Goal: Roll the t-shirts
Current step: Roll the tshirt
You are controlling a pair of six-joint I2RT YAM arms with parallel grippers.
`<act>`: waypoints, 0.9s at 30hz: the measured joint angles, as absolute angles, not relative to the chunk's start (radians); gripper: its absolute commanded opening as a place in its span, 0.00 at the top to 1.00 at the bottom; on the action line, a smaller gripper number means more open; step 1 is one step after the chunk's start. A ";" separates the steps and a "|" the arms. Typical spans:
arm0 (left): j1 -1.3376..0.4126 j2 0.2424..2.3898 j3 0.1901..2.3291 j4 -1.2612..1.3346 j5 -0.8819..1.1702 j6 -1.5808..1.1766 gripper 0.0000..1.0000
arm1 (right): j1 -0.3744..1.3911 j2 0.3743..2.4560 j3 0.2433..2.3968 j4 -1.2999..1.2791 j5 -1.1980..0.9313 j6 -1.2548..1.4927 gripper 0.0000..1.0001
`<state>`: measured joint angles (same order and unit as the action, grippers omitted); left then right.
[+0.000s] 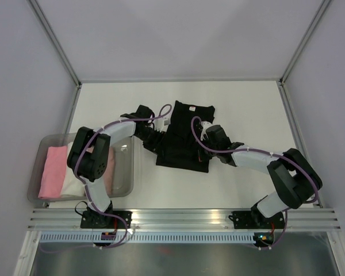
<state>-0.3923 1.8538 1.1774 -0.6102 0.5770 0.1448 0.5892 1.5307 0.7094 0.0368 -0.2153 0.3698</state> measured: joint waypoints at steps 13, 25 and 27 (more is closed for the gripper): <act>-0.353 1.878 1.281 -0.608 0.549 0.142 0.69 | 0.577 1.578 0.708 0.082 -0.213 0.374 0.99; -0.354 1.937 1.286 -0.593 0.550 0.139 0.97 | 0.523 1.575 0.673 0.112 -0.229 0.398 0.99; -0.354 1.938 1.286 -0.590 0.549 0.139 0.97 | 0.506 1.569 0.655 0.124 -0.232 0.406 1.00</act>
